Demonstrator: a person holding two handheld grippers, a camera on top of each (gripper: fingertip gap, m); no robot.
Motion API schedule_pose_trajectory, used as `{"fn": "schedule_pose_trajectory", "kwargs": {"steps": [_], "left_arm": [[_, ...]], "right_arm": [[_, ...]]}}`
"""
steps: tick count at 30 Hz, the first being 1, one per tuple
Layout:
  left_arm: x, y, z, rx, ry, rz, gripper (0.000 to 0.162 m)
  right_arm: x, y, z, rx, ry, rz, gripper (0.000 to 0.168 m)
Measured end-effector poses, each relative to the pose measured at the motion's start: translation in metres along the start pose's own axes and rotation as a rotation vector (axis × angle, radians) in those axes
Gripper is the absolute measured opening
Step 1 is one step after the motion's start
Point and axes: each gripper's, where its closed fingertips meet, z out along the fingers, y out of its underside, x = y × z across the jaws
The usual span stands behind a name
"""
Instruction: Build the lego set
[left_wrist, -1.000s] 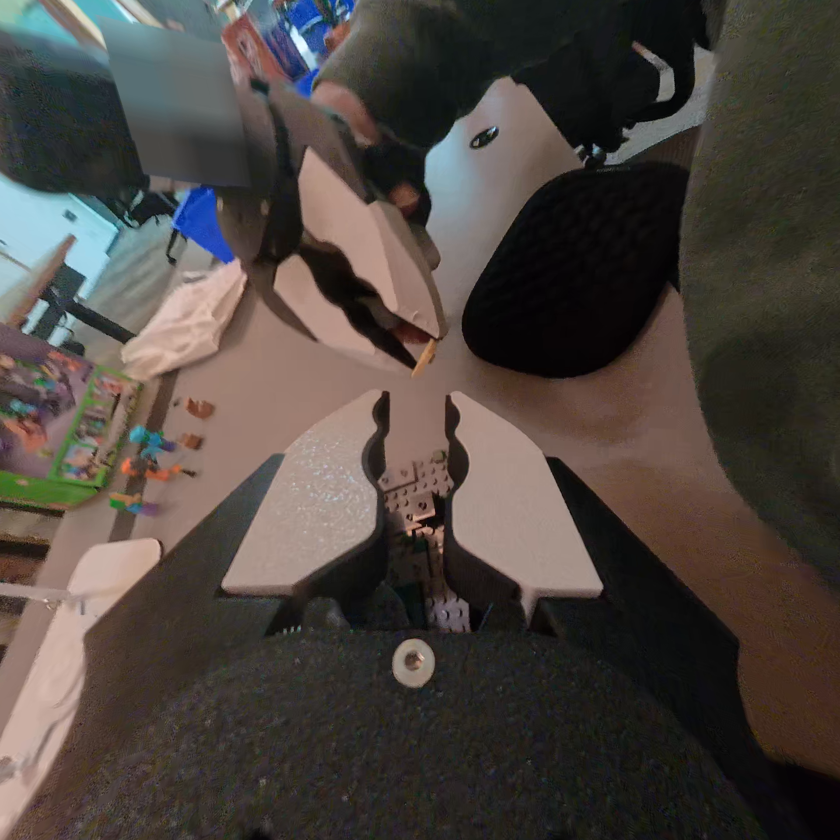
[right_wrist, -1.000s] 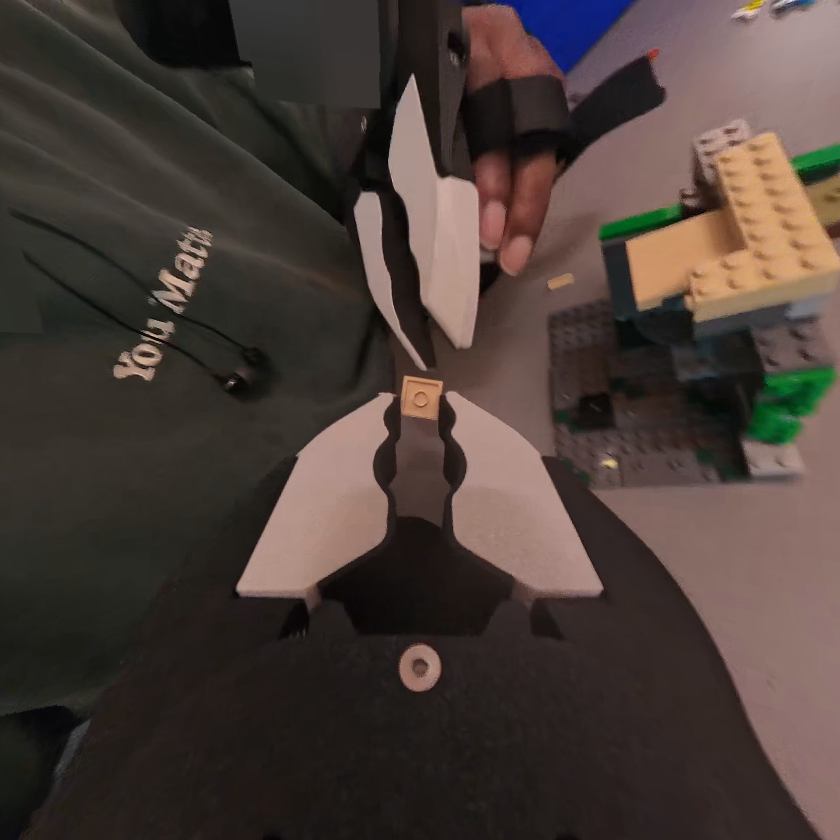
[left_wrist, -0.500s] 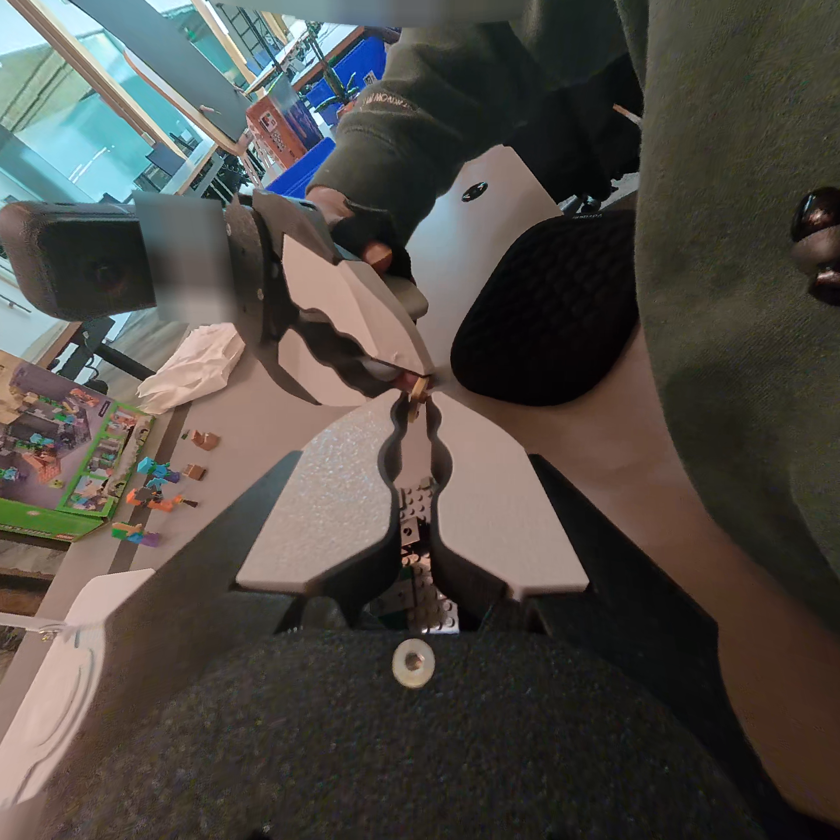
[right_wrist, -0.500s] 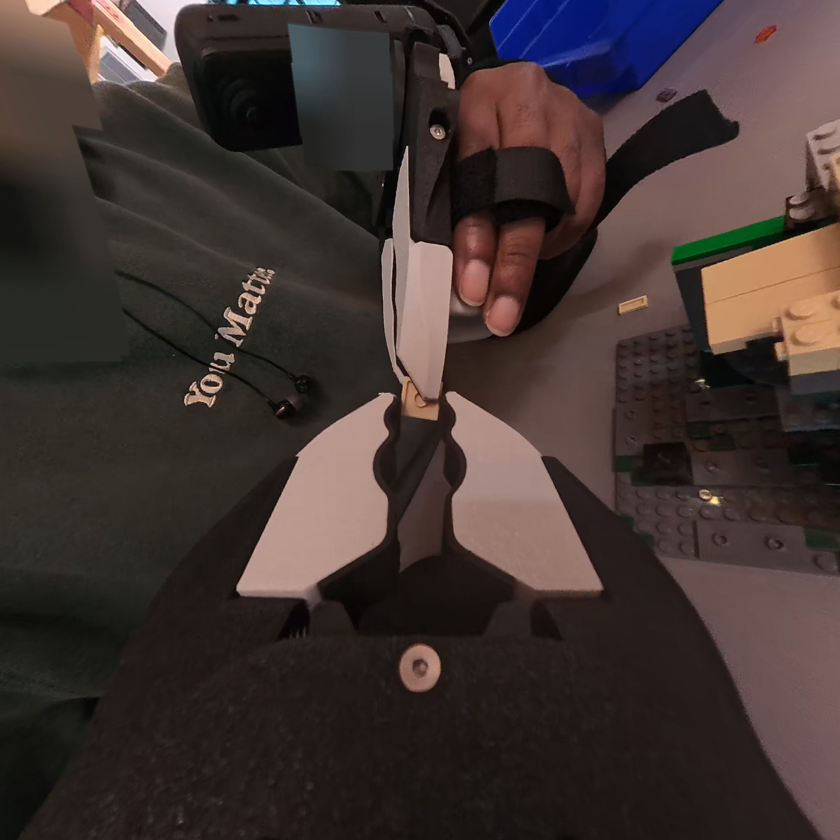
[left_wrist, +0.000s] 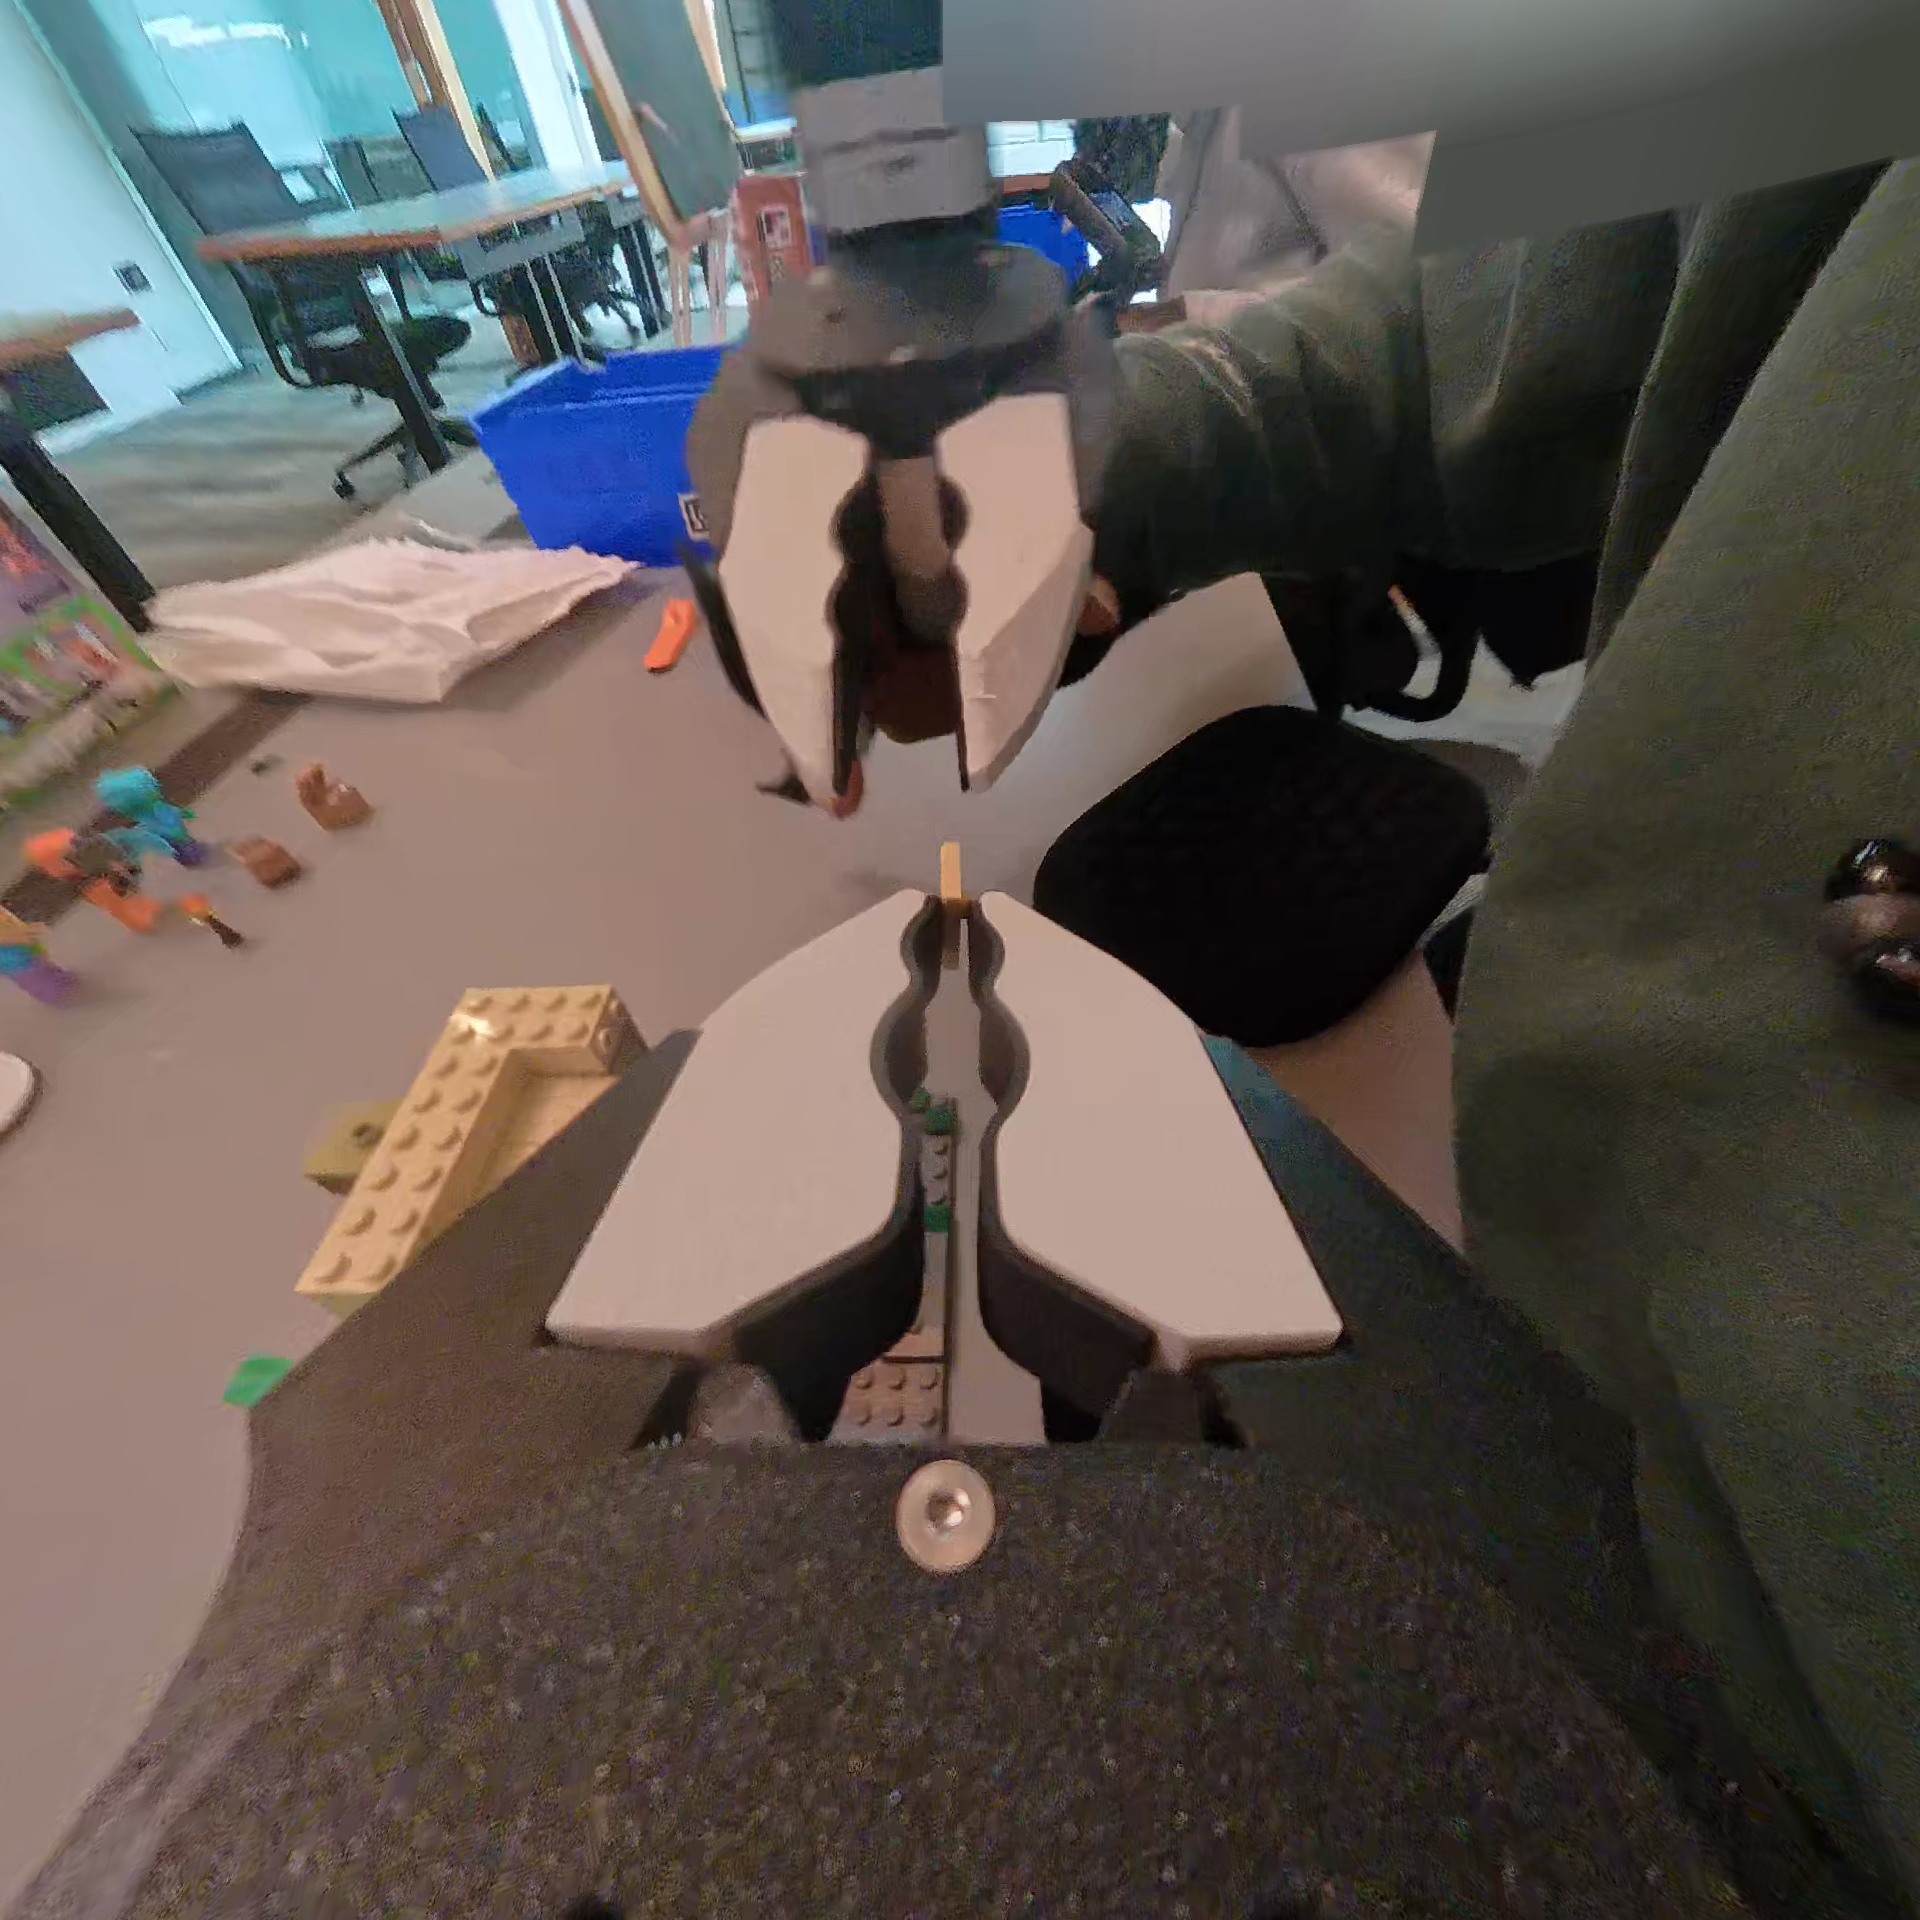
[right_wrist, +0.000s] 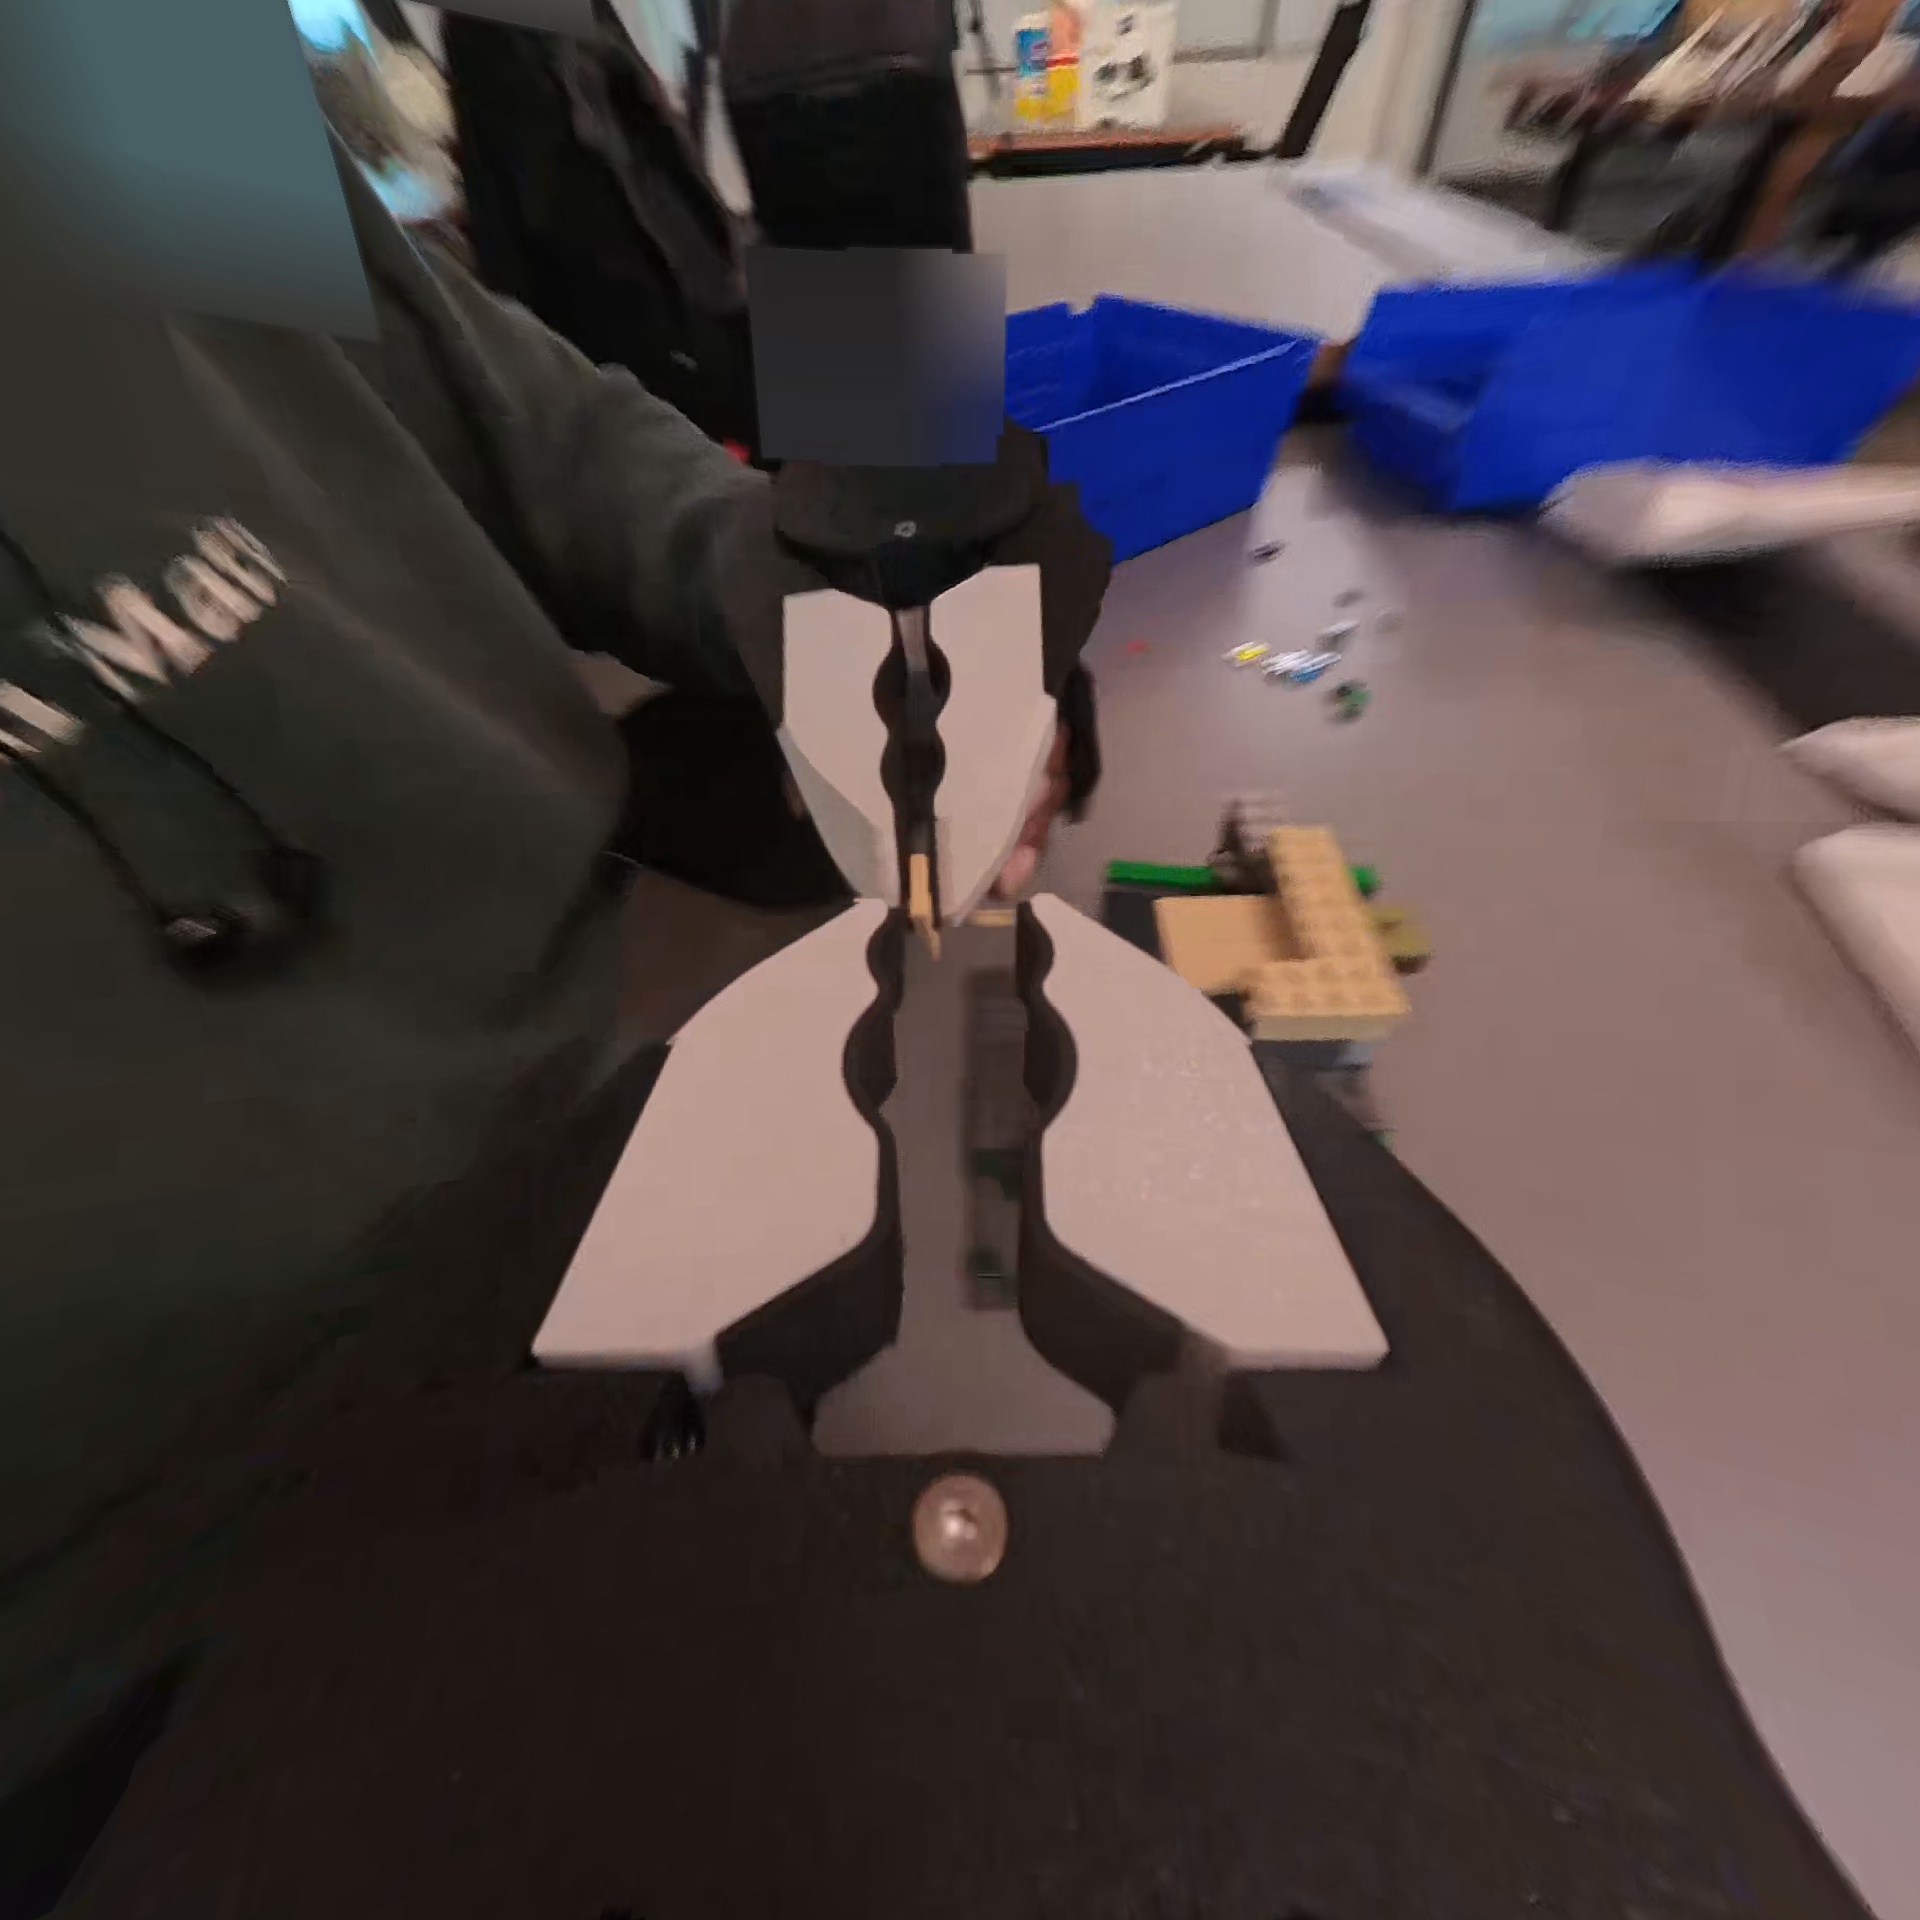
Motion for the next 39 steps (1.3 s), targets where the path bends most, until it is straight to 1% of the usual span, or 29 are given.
{"fn": "schedule_pose_trajectory", "kwargs": {"steps": [2,5,7,13,16,18,20,21,23,24,28,31,34,39], "left_arm": [[-0.001,-0.001,0.000,0.012,0.030,-0.084,0.004],[-0.001,-0.004,0.000,0.029,0.072,-0.198,0.004],[-0.001,-0.006,0.000,0.045,0.099,-0.268,0.004],[0.002,-0.014,0.000,0.086,0.181,-0.423,0.004],[0.005,-0.017,0.000,0.096,0.218,-0.485,0.004],[0.005,-0.016,0.000,0.095,0.217,-0.483,0.004],[0.005,-0.017,0.000,0.092,0.200,-0.440,0.005],[0.004,-0.016,0.000,0.078,0.177,-0.395,0.006],[-0.001,-0.014,-0.002,0.048,0.110,-0.281,0.021],[-0.003,-0.014,-0.003,0.032,0.079,-0.218,0.025],[-0.006,-0.015,-0.005,-0.018,-0.036,0.053,0.029],[0.000,-0.016,-0.003,-0.033,-0.049,0.185,0.028],[0.002,-0.016,-0.002,-0.038,-0.051,0.212,0.025],[0.001,-0.014,-0.003,-0.045,-0.056,0.208,0.016]], "right_arm": [[0.001,-0.002,0.000,-0.016,0.110,-0.215,0.018],[-0.006,-0.001,0.004,-0.070,0.200,-0.478,0.019],[-0.008,0.000,0.007,-0.100,0.251,-0.614,0.020],[-0.008,-0.001,0.012,-0.156,0.360,-0.832,0.023],[-0.009,0.000,0.013,-0.165,0.377,-0.878,0.016],[-0.009,0.000,0.012,-0.163,0.374,-0.866,0.016],[-0.009,0.000,0.012,-0.151,0.362,-0.818,0.016],[-0.008,0.001,0.011,-0.146,0.348,-0.762,0.016],[-0.005,0.000,0.007,-0.123,0.311,-0.618,0.016],[-0.004,0.001,0.005,-0.114,0.281,-0.535,0.016],[-0.011,-0.003,0.004,-0.051,0.113,-0.215,0.016],[-0.015,-0.006,0.006,-0.002,0.014,-0.056,0.016],[-0.017,-0.003,0.010,-0.001,-0.029,-0.017,0.016],[-0.014,0.000,0.013,-0.009,-0.034,-0.014,0.016]]}}
